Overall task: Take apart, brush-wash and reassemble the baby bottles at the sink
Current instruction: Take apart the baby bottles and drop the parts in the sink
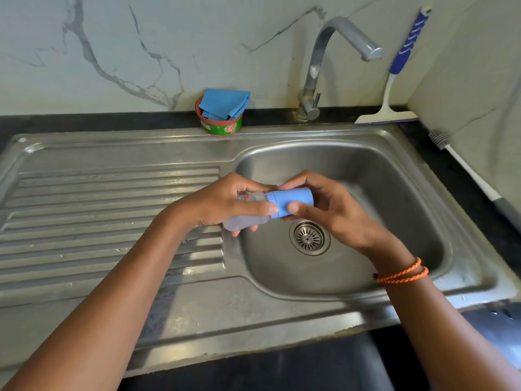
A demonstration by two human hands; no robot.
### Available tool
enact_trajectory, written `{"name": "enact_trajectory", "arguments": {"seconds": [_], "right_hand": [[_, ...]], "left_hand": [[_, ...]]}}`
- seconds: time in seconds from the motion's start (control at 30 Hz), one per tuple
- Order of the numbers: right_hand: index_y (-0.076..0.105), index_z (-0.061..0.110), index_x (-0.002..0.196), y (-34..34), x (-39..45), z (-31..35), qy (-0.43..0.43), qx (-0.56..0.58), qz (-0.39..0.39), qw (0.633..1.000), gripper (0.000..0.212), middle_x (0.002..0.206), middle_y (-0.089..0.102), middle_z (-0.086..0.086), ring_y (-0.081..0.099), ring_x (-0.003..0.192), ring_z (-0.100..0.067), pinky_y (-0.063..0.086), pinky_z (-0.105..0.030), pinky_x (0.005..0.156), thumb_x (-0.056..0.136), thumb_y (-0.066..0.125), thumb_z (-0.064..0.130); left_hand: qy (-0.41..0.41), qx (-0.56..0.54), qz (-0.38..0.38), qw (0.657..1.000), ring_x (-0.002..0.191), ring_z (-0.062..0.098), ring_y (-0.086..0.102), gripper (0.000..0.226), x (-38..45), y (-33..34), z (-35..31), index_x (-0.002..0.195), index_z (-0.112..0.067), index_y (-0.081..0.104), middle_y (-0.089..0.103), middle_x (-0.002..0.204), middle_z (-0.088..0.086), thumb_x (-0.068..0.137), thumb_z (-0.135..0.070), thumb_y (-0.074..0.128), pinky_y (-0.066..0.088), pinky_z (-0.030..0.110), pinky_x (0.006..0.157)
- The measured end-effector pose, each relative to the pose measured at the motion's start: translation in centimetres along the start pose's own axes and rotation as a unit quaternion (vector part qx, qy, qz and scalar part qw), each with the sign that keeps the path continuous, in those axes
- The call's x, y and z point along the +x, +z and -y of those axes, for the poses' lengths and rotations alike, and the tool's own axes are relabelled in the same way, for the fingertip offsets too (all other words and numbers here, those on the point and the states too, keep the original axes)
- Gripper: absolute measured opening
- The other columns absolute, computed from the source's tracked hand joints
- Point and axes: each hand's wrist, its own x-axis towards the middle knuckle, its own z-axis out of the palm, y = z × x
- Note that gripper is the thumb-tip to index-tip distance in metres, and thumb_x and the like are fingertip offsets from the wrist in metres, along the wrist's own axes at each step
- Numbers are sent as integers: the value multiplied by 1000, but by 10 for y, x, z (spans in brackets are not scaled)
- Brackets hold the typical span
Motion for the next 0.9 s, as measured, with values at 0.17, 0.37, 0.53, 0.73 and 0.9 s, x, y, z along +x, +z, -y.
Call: {"name": "enact_trajectory", "arguments": {"seconds": [0.17,0.37,0.53,0.73,0.9], "right_hand": [[67,-2,116,-2,-7,1,-112,-168,-5,979,28,125,67,-15,66,120,-27,53,-39,100,91,73,-13],[70,20,124,-56,-10,11,-43,-283,-64,956,35,123,72,6,71,111,-23,60,-40,94,92,84,19],[75,33,112,-29,3,-47,173,-501,131,837,34,110,75,8,67,102,-18,51,-34,89,78,76,35],[64,21,134,3,-3,-102,254,-517,259,776,52,135,61,-6,58,123,-27,43,-30,88,86,84,20],[53,24,151,-13,-3,-92,315,-475,269,777,82,143,61,-1,61,125,-23,50,-35,105,80,92,28]], "left_hand": [[-69,-1,35,997,48,29,56,39,1,-12,-7,92,-9,78,67,71,26,93,-47,68,42,26,48],[-26,-26,-58,998,60,33,59,26,-2,-22,7,99,-18,79,69,76,23,95,-42,70,47,33,57],[43,-19,-102,994,84,12,69,33,20,3,14,128,-34,73,76,99,-6,94,-36,75,57,38,71],[47,129,-78,988,118,-8,61,49,35,22,20,134,-45,66,69,125,-26,87,-50,80,50,30,108],[32,166,-50,984,117,-8,61,58,41,31,26,130,-52,65,67,125,-31,76,-53,88,51,30,107]]}}
